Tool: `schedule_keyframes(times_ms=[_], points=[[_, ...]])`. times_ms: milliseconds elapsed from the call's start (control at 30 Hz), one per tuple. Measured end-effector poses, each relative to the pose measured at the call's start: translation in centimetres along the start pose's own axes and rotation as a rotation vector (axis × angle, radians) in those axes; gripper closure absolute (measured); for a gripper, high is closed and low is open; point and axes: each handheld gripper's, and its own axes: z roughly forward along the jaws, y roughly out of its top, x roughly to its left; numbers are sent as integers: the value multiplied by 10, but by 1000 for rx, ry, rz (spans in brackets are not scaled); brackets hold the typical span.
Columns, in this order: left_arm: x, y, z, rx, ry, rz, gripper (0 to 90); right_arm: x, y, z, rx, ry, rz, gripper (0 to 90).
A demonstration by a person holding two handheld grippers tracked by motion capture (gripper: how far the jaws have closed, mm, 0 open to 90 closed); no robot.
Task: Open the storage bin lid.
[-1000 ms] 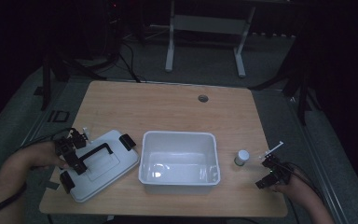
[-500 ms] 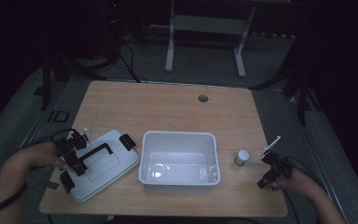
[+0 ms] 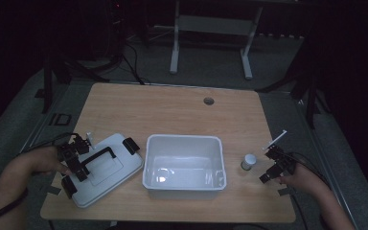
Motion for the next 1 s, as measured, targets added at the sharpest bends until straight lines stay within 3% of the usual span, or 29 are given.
schedule_keyframes(times_ms=[267, 467, 700, 1000], points=[[-1, 1, -1, -1, 5, 6, 385, 8, 21, 1, -12, -3, -41, 153], [-1, 0, 0, 10, 4, 0, 385, 8, 37, 5, -20, 10, -43, 187], [0, 1, 2, 17, 1, -2, 385, 10, 56, 14, 5, 11, -50, 190], [0, 3, 0, 9, -2, 6, 385, 13, 71, 25, 41, -13, -82, 284]])
